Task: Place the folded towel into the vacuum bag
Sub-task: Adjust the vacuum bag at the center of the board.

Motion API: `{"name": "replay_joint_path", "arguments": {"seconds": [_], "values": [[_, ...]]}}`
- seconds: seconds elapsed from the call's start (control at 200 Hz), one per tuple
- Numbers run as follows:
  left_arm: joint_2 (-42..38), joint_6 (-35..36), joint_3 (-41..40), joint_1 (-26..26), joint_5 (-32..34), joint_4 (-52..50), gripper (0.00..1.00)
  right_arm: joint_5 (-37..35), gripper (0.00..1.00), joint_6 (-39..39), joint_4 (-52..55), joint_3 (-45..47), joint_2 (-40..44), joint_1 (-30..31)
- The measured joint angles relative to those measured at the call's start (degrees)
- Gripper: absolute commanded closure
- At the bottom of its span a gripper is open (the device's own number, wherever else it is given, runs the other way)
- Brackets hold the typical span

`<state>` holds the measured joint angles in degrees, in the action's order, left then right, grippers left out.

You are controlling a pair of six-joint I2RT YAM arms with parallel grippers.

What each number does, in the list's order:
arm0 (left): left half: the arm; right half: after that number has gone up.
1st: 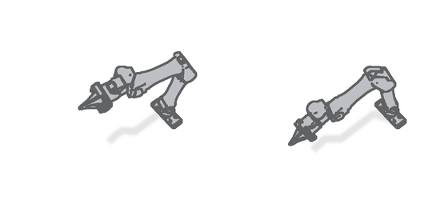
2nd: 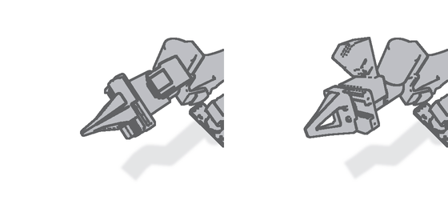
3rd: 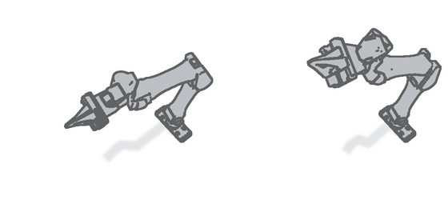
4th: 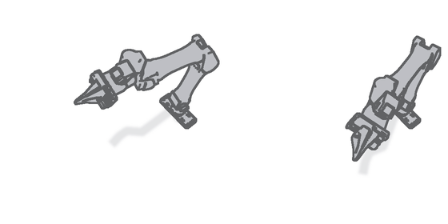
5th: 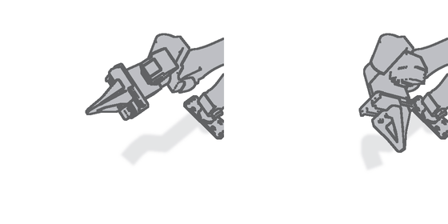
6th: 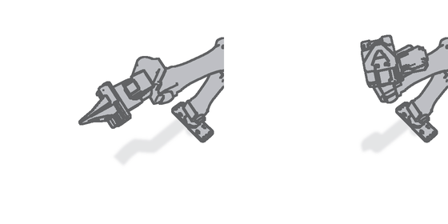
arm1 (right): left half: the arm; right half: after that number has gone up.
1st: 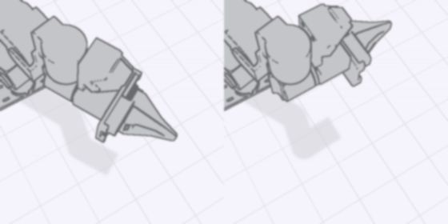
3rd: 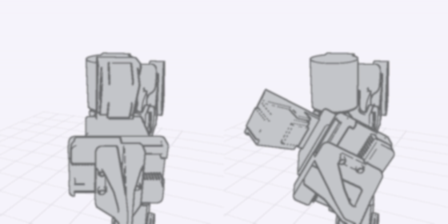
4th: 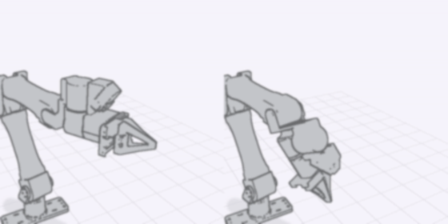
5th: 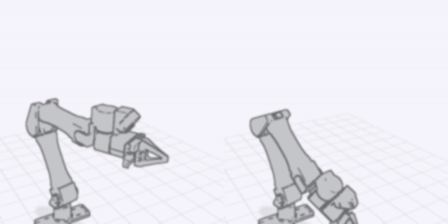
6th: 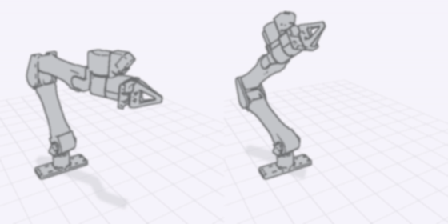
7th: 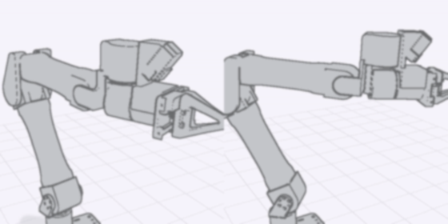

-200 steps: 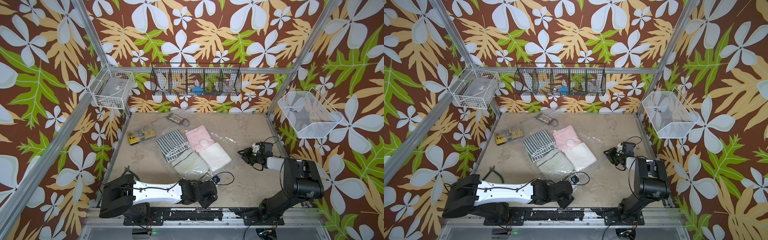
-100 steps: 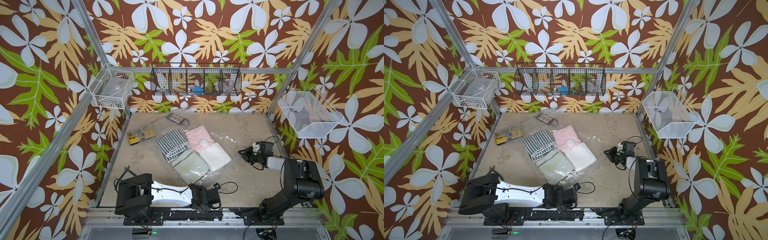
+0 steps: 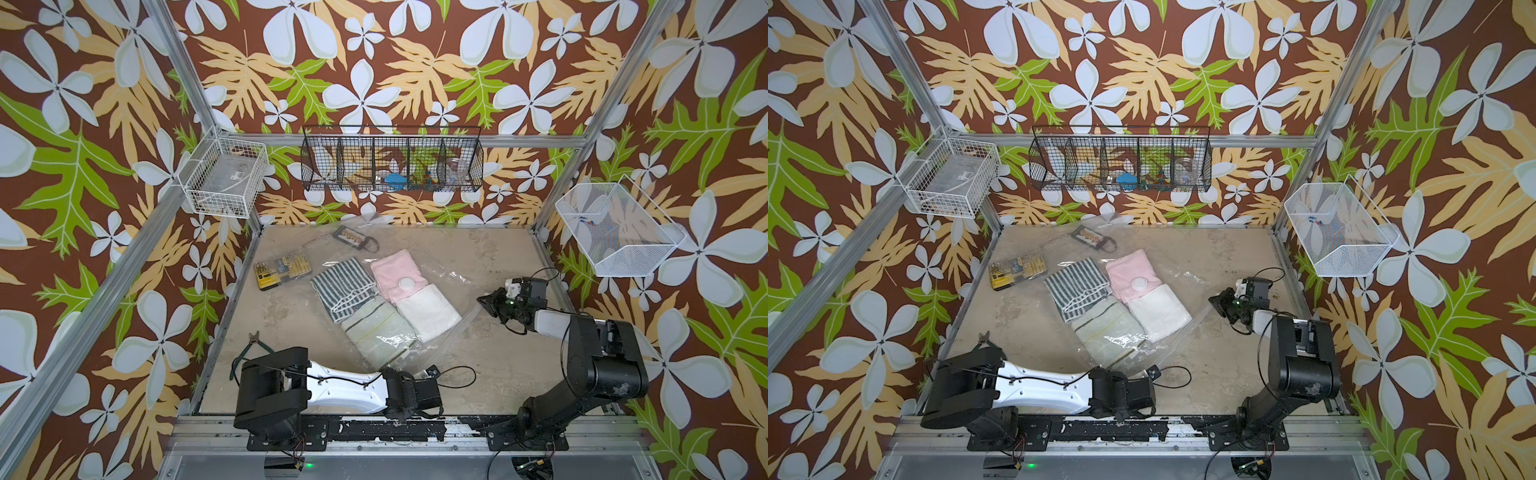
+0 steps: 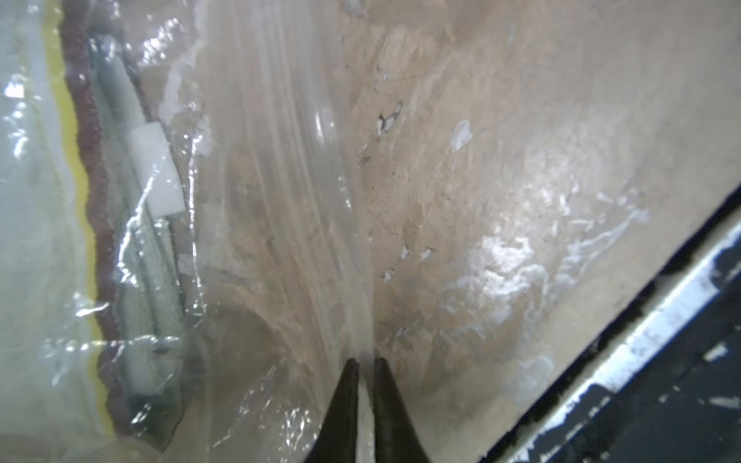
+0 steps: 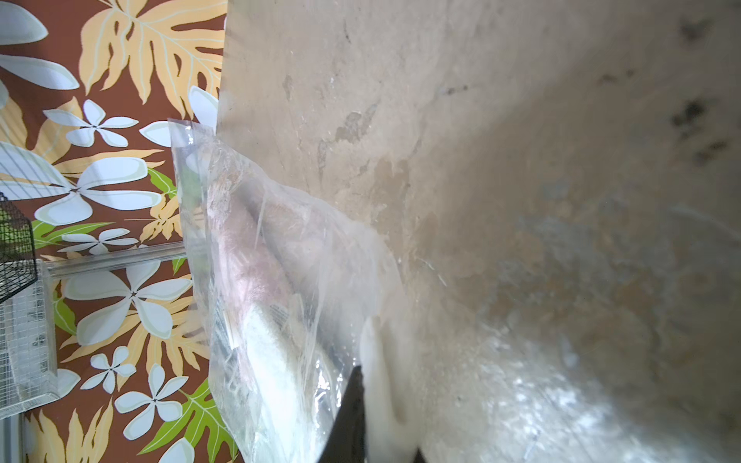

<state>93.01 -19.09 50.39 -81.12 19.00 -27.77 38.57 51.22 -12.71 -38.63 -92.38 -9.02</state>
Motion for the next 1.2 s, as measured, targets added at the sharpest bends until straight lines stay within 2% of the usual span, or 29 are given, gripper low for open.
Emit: {"name": "replay_joint_path", "arguments": {"seconds": [0.135, 0.32, 0.721, 0.971, 1.196], "values": [[-4.1, 1.4, 1.2, 0.0, 0.4, -1.4, 1.00, 0.7, 1.00, 0.0, 1.5, -2.2, 1.3, 0.0], [-9.4, 3.2, 3.0, 0.9, 1.5, -3.7, 1.00, 2.5, 1.00, 0.9, 3.7, -5.9, 3.9, -0.1], [-17.4, 6.2, 9.4, 10.2, -2.4, -8.9, 1.00, 6.9, 1.00, 3.9, 10.2, -20.5, 8.1, 0.0], [-18.8, 6.7, 8.9, 11.7, -5.3, -7.8, 1.00, 6.6, 1.00, 6.0, 13.6, -26.2, 8.5, 1.1], [-18.4, 5.1, 5.4, 11.7, -9.2, -4.9, 0.71, 4.9, 1.00, 7.3, 14.0, -27.9, 8.1, 2.8]]}}
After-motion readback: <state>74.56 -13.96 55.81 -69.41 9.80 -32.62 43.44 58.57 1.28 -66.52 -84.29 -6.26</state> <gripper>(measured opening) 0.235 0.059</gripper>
